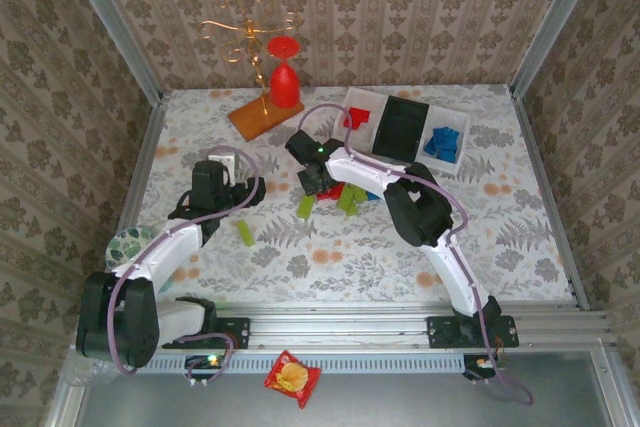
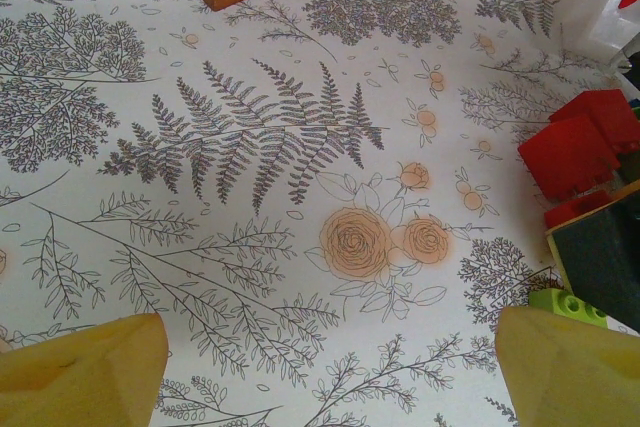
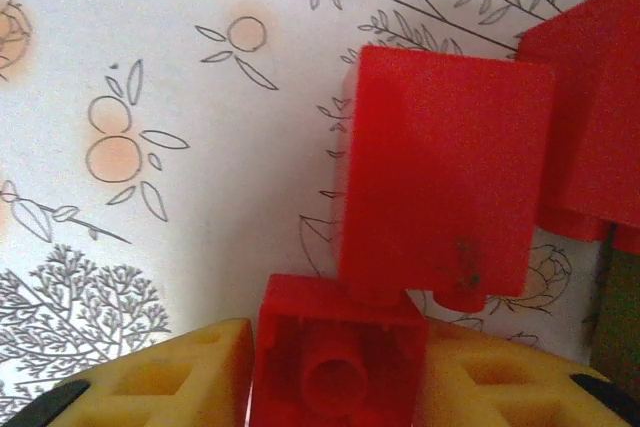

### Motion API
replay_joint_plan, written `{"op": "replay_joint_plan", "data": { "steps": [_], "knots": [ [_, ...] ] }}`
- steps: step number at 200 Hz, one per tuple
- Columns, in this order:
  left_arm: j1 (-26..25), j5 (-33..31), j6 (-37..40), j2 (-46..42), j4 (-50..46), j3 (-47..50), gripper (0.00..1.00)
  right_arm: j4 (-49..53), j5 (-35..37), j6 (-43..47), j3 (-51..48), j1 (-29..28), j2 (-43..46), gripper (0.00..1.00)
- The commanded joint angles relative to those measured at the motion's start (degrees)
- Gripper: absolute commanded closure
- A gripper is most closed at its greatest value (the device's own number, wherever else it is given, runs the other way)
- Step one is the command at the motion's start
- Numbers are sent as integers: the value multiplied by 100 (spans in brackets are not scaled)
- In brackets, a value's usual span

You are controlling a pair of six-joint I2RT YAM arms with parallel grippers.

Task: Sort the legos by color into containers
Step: Pick up the lego from the center of the table, then place the lego in the container.

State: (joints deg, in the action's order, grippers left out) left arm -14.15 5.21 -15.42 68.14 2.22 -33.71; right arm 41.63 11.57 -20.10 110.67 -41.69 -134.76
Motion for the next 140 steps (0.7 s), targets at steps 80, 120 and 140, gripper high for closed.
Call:
{"op": "replay_joint_plan", "data": {
  "steps": [80, 120, 140],
  "knots": [
    [49, 15, -106, -125, 82, 75, 13, -110, -455, -76, -88, 120, 1087, 70],
    [35, 381, -234, -263, 369, 191, 13, -624, -733, -261, -308, 755, 1619, 70],
    [10, 612, -277, -356, 582, 255, 12, -884, -615, -358, -117, 1197, 1472, 70]
  ]
}}
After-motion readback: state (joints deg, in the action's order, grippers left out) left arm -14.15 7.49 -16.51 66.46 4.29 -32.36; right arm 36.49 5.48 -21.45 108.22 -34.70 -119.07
